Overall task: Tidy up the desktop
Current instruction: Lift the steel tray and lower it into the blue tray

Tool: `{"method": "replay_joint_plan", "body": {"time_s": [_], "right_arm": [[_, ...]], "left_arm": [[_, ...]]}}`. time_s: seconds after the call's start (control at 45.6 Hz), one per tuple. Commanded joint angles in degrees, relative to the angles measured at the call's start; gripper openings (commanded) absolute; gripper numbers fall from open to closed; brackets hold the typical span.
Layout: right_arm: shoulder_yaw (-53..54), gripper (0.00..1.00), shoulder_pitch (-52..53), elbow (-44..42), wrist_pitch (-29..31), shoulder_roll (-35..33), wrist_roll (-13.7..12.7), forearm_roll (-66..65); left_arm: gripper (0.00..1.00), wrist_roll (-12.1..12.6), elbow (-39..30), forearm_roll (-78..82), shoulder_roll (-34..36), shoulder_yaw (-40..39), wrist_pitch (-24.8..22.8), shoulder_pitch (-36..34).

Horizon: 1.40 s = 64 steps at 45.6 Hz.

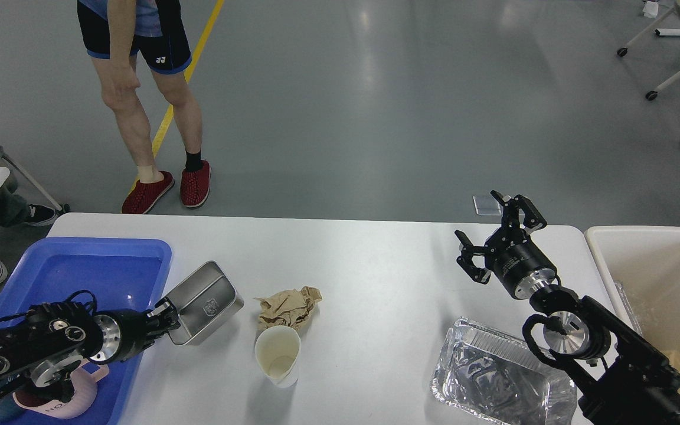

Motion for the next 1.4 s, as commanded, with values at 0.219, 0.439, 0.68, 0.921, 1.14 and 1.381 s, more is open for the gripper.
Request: {"method": "replay_joint_plan", "body": {"time_s": [0.219,0.439,0.68,0.921,1.14,1.381], "right_arm": [[-0.1,1.0,0.0,-0.2,0.0,0.0,0.0,0.0],[0.0,1.0,-0.1,-0.2,0.0,0.1,0.0,0.0],[0.0,1.0,-0.2,-0.3,0.0,0.1,0.0,0.0],[0.0,1.0,-0.2,-0.3,0.0,0.0,0.0,0.0],[-0.1,1.0,-0.2,-0.3,0.0,0.1,0.0,0.0],[-0.1,1.0,-0.5,-0.2,0.0,0.1,0.0,0.0]], "left_arm": [[0.01,0.0,-21.1,0.7,19.1,-0.3,-7.5,-7.0],[0.01,0.0,-27.5,0.5,33.7,-2.0,-14.3,-10.9],[0.01,-0.7,-29.8,-0.2,46.9,-11.8,-25.0,-11.4],[0.01,-1.1,-29.6,-2.2,53.1,-16.9,-29.6,-11.4],[0.01,-1.1,-28.8,-2.4,52.5,-16.1,-29.1,-11.3],[0.02,-1.1,-17.6,-2.5,44.1,-11.4,-26.7,-10.9]]}}
